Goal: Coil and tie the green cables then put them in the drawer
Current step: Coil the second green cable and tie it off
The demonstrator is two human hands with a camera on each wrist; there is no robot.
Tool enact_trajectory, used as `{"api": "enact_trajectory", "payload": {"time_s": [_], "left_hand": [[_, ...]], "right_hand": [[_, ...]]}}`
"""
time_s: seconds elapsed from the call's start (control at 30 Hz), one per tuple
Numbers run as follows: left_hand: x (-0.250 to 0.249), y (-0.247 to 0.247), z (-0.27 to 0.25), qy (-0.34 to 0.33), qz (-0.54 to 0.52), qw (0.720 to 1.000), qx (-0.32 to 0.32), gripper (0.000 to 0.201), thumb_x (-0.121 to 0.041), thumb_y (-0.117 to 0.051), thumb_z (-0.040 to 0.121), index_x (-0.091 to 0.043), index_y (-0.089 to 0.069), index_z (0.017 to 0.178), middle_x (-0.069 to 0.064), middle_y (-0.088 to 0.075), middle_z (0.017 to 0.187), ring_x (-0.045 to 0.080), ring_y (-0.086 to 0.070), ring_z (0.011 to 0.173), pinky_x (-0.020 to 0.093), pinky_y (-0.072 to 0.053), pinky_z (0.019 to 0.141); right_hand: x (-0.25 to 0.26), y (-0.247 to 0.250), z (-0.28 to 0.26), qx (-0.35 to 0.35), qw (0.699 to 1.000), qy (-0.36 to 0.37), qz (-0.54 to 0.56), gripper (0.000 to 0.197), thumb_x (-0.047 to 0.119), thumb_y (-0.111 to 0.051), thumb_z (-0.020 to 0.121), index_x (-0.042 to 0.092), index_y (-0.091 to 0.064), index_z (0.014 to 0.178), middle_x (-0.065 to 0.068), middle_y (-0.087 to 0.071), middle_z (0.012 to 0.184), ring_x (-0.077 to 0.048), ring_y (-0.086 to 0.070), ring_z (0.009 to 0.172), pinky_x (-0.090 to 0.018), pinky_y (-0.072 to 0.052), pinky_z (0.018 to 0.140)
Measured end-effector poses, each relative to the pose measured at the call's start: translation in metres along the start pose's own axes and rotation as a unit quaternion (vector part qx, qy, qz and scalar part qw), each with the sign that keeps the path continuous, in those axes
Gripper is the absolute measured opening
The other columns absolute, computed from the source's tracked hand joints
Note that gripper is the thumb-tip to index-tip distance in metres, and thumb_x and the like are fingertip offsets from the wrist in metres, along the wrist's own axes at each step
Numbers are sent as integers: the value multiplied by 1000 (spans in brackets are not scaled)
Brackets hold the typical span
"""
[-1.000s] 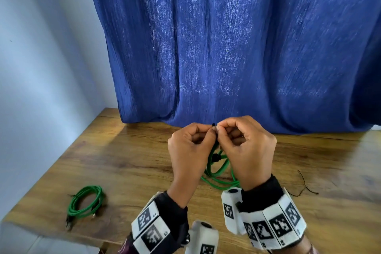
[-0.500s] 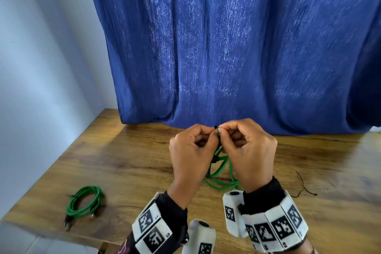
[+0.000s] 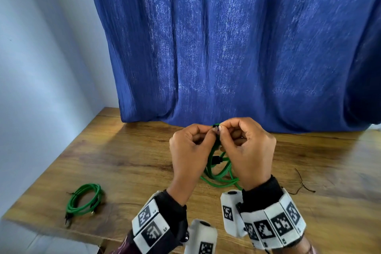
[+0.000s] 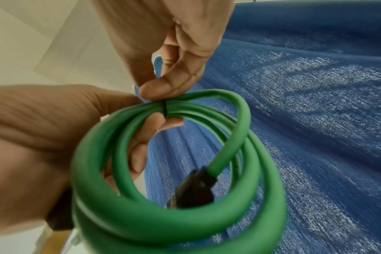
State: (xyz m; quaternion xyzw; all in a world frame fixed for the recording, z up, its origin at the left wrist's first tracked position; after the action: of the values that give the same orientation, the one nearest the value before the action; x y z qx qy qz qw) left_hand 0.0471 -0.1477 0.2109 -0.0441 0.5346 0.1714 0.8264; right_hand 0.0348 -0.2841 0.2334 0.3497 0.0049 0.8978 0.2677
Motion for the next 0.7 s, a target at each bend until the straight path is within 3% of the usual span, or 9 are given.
{"api": "enact_trajectory", "payload": {"time_s": [0.4, 0.7], "left_hand": [[1, 1, 2, 12, -11, 1000, -2, 12, -8, -71, 78, -19, -73, 72, -24, -64, 55, -4, -64, 57, 5, -43, 51], [-4, 3, 1, -23, 9, 1000, -10, 9, -8, -72, 77, -17, -73, 73, -27, -63, 55, -5, -64, 58, 6, -45, 53]], "right_hand": [[3, -2, 3, 15, 1000, 14, -10, 5, 10, -69, 75, 11, -67, 70, 2, -64, 69, -10, -59, 60, -9, -46, 53], [3, -4, 3, 21, 999, 21, -14, 6, 8, -71, 75, 11, -67, 72, 1, -65, 70, -10, -59, 60, -13, -49, 53]]}}
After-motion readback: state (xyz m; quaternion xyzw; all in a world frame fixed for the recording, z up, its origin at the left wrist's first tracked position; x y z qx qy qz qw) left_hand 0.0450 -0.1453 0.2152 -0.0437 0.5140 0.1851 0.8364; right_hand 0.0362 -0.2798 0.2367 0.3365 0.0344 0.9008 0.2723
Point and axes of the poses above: each hand's wrist, its own z-axis towards the middle knuckle, its own y-axis out of the back of the hand, x = y × z, the point moved 7 cm from there along z, towards the middle knuckle
